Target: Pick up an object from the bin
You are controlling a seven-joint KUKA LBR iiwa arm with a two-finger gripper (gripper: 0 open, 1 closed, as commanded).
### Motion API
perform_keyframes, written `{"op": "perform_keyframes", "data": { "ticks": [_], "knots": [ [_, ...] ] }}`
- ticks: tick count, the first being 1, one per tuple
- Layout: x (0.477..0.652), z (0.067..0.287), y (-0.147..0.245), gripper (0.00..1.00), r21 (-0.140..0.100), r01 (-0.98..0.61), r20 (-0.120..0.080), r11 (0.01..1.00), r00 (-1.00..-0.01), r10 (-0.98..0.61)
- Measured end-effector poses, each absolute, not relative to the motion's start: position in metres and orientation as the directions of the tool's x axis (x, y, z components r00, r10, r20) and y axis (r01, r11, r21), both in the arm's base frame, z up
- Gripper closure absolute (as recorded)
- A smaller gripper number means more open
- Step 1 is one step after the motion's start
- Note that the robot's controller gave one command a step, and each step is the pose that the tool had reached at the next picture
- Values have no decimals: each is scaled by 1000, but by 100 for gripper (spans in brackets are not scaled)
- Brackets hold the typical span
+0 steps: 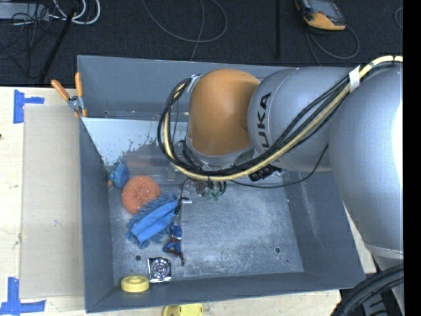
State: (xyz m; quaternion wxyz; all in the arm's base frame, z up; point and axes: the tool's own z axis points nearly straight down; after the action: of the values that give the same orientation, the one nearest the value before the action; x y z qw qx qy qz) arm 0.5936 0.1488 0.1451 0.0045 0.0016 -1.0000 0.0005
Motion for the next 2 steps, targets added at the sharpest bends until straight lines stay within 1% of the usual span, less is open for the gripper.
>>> {"op": "perform_keyframes", "data": {
  "ticks": [1, 2],
  "knots": [
    [596, 150, 148, 0, 0, 0, 1, 1000, -1000, 0],
    [602, 130, 156, 0, 0, -70, -7, 998, -997, -70]
  ]
}}
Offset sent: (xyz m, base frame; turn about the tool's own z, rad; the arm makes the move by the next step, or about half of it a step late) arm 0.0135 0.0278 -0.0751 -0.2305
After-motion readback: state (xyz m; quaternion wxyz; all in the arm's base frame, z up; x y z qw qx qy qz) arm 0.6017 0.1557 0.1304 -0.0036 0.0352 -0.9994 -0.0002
